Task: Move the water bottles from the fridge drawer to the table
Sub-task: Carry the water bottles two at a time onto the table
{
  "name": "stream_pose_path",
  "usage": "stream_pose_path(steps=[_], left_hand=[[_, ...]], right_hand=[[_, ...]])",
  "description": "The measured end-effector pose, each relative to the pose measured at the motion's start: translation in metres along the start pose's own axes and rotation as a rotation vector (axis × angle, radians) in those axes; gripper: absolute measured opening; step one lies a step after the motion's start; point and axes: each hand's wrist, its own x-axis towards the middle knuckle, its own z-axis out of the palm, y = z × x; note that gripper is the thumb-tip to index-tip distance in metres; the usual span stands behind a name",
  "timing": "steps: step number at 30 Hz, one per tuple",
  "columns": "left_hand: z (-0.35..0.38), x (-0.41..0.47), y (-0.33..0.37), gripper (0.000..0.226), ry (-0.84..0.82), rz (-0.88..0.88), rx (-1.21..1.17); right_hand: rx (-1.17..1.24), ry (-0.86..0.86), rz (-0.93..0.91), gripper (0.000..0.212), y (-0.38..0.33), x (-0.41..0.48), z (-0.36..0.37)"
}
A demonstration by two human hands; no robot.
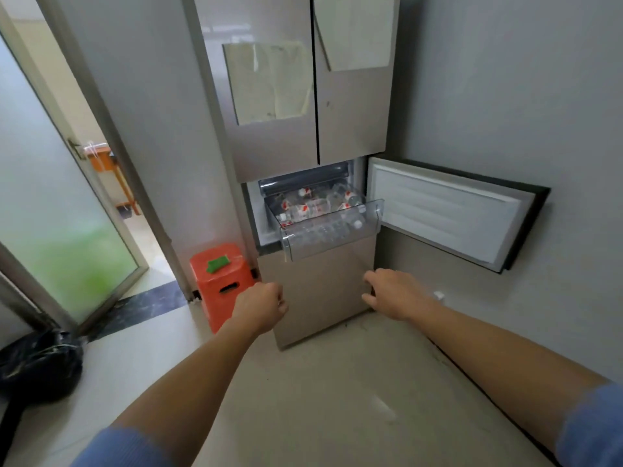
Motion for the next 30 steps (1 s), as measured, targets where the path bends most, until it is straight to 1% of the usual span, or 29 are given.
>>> stream_pose_path(steps=[4,7,11,15,18,21,25,28,30], left_hand=[[0.006,0.071,0.009,0.019,-0.016,0.039,0.006],[0.02,0.125,0.011,0.019,-0.028,0.046,0.0],[0.038,0.199,0.014,0.019,-0.05,0.003,-0.014],[0.042,0.274,0.02,0.017,-0.06,-0.037,-0.011],[0.046,0.319,0.021,0.018,-0.037,-0.086,-0.061],[0.05,0.354,0.013,0.019,-0.042,-0.134,-0.084],[0.059,0.403,-0.009,0.02,-0.039,-0.175,-0.086],[0.073,0.441,-0.033,0.022,-0.068,-0.188,-0.128],[0.083,0.468,-0.05,0.029,-0.105,-0.171,-0.117]], right_hand=[[0.05,-0.021,0.067,0.036,0.035,0.059,0.008],[0.065,-0.024,0.068,0.036,0.061,0.107,0.017],[0.051,-0.015,0.036,0.036,0.095,0.18,0.028],[0.095,-0.025,0.018,0.04,0.132,0.256,0.03],[0.134,-0.001,-0.006,0.039,0.154,0.311,0.024],[0.191,-0.012,-0.018,0.035,0.161,0.357,0.024],[0.229,-0.044,-0.055,0.045,0.157,0.415,0.036],[0.248,-0.032,-0.068,0.042,0.15,0.455,0.05],[0.25,-0.02,-0.069,0.04,0.145,0.481,0.061]])
